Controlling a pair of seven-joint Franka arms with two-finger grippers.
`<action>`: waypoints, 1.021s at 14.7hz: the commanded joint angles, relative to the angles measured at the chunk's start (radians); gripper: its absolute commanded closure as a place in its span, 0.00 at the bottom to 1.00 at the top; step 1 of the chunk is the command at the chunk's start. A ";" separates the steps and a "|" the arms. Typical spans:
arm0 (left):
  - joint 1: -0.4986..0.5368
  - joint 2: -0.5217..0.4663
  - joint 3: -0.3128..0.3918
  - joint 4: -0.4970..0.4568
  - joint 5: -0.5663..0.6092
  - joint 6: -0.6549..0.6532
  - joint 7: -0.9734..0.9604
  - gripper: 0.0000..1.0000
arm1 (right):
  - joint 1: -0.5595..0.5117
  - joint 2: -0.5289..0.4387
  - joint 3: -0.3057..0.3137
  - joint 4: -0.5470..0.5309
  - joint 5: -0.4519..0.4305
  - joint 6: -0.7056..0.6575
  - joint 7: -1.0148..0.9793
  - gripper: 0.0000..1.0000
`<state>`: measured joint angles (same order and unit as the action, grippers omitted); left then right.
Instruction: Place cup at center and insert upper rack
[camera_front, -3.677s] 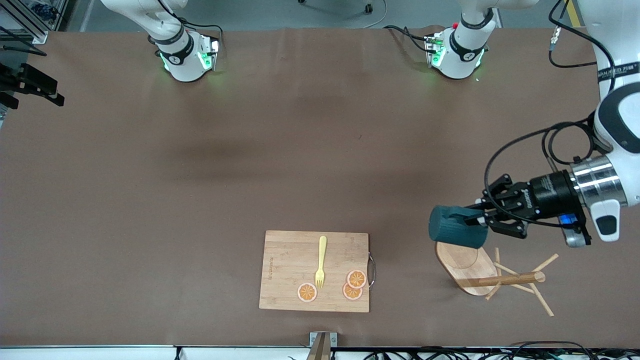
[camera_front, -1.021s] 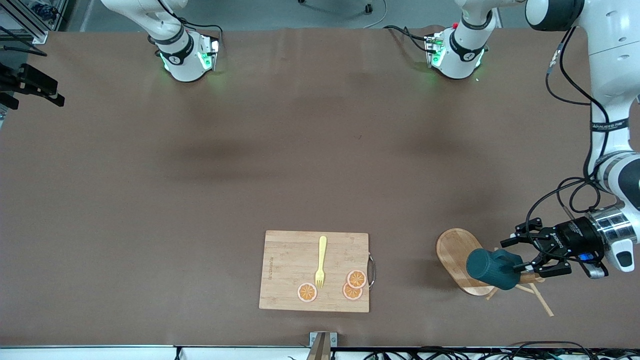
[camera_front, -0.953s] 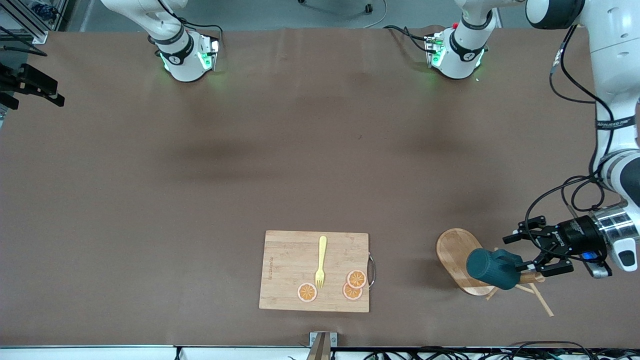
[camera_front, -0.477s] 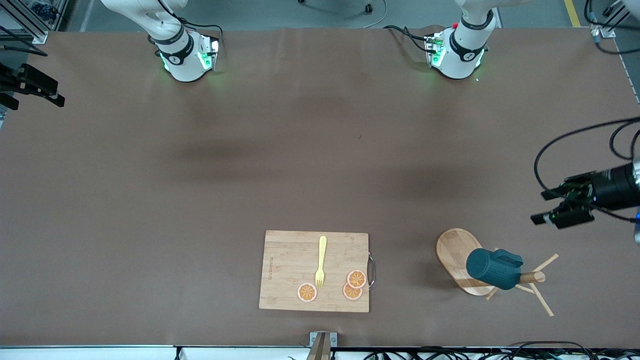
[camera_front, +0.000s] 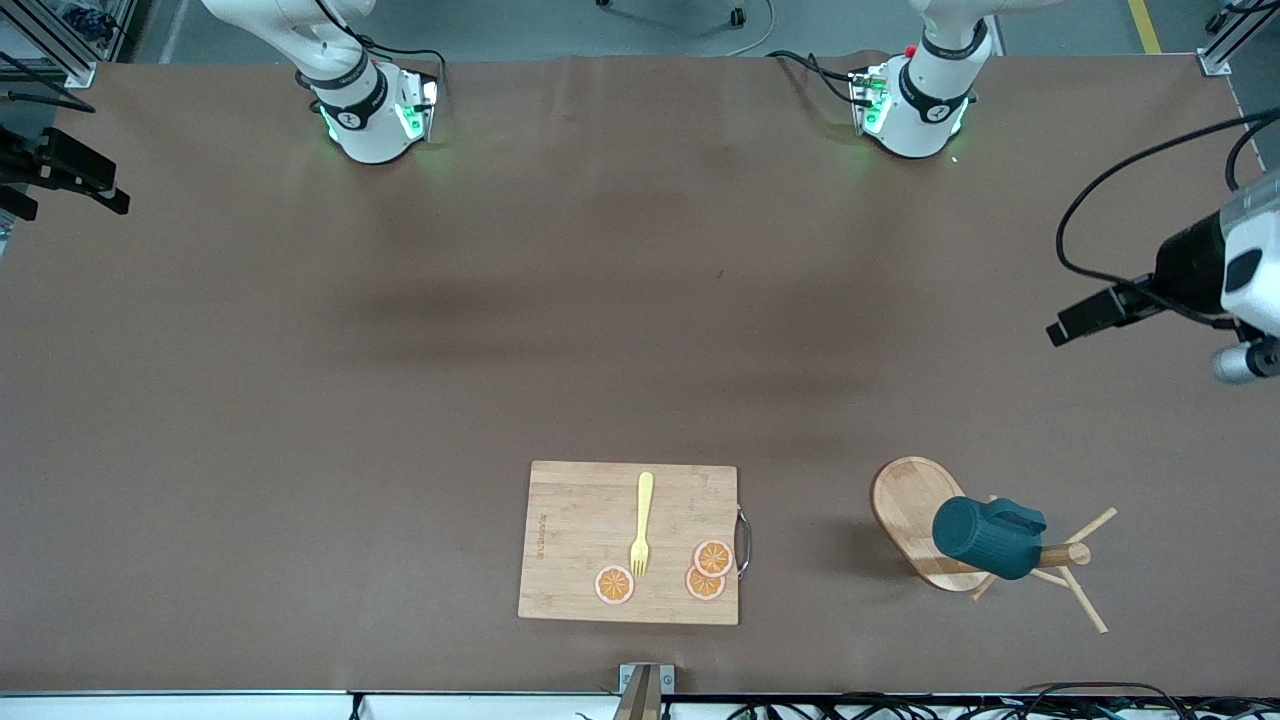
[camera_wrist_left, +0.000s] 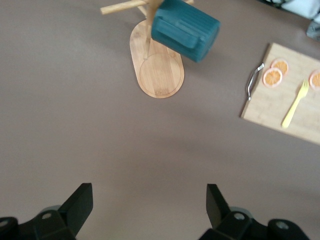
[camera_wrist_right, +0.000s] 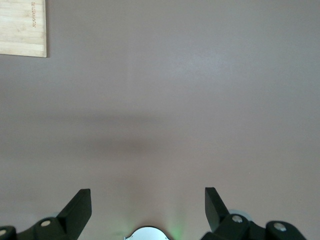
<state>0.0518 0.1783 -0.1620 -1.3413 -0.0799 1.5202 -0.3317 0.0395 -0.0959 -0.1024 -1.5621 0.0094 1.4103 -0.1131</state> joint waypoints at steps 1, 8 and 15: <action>-0.050 -0.095 0.021 -0.077 0.069 -0.028 0.104 0.00 | -0.009 -0.025 0.007 -0.026 -0.022 0.007 -0.010 0.00; -0.078 -0.376 0.025 -0.429 0.080 0.079 0.126 0.00 | -0.012 -0.027 0.006 -0.026 -0.009 0.004 0.018 0.00; -0.086 -0.368 0.035 -0.394 0.078 0.063 0.215 0.00 | -0.012 -0.027 0.004 -0.026 -0.009 -0.002 0.043 0.00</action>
<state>-0.0351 -0.1865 -0.1384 -1.7477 -0.0149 1.5857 -0.1401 0.0389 -0.0959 -0.1054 -1.5625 0.0086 1.4073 -0.0748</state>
